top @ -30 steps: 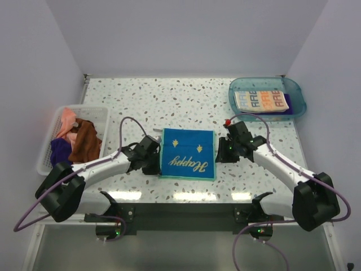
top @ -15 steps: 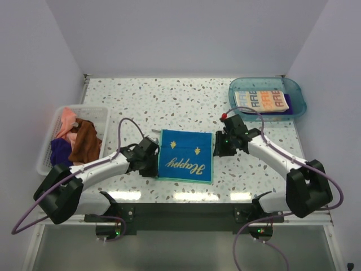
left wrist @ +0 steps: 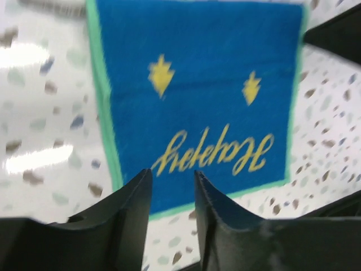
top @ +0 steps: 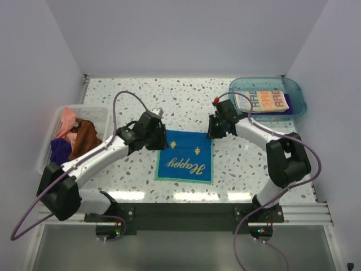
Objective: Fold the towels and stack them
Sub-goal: Fold the towel
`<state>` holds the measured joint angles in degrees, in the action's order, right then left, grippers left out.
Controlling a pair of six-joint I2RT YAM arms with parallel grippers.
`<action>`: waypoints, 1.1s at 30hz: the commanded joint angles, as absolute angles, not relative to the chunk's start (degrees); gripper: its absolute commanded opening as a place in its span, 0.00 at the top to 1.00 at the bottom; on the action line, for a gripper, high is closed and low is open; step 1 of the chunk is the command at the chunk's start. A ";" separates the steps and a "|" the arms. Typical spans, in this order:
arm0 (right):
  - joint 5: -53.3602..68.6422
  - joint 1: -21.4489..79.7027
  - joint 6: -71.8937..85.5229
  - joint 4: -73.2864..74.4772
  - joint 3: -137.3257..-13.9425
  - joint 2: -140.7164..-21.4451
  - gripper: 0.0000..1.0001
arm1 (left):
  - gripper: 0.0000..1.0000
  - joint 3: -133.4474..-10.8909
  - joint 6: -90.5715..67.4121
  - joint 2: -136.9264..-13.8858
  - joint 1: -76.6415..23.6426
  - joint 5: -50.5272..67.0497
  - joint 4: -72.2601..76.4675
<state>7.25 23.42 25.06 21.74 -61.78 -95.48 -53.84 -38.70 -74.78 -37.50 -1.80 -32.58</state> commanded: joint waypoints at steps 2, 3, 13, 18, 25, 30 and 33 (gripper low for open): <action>8.79 21.97 26.54 16.35 -65.04 -99.05 0.86 | 0.65 -63.08 -32.00 -85.32 -33.58 1.39 -22.25; 8.88 21.80 26.63 16.09 -65.30 -100.71 0.86 | 0.66 -64.24 -31.56 -89.78 -32.70 2.62 -20.93; 8.88 20.39 26.37 13.53 -64.16 -105.03 0.87 | 0.73 -70.67 -26.28 -107.84 -27.60 2.03 -15.65; 8.61 19.43 22.95 16.08 -64.77 -104.15 0.86 | 0.75 -71.10 -24.79 -109.07 -26.37 0.71 -16.52; 10.02 18.20 3.99 31.08 -74.51 -103.53 0.69 | 0.46 -76.20 -14.00 -105.29 -26.37 0.97 -20.92; 12.39 17.67 -5.35 36.82 -80.15 -108.18 0.63 | 0.25 -79.45 1.64 -107.22 -26.28 1.05 -20.83; 14.23 17.58 -10.01 40.24 -83.58 -110.82 0.62 | 0.24 -81.91 8.77 -110.30 -25.93 3.77 -23.46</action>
<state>11.03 17.91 -1.50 33.69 -80.71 -107.77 -78.50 -3.20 -108.71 -26.65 1.83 -21.65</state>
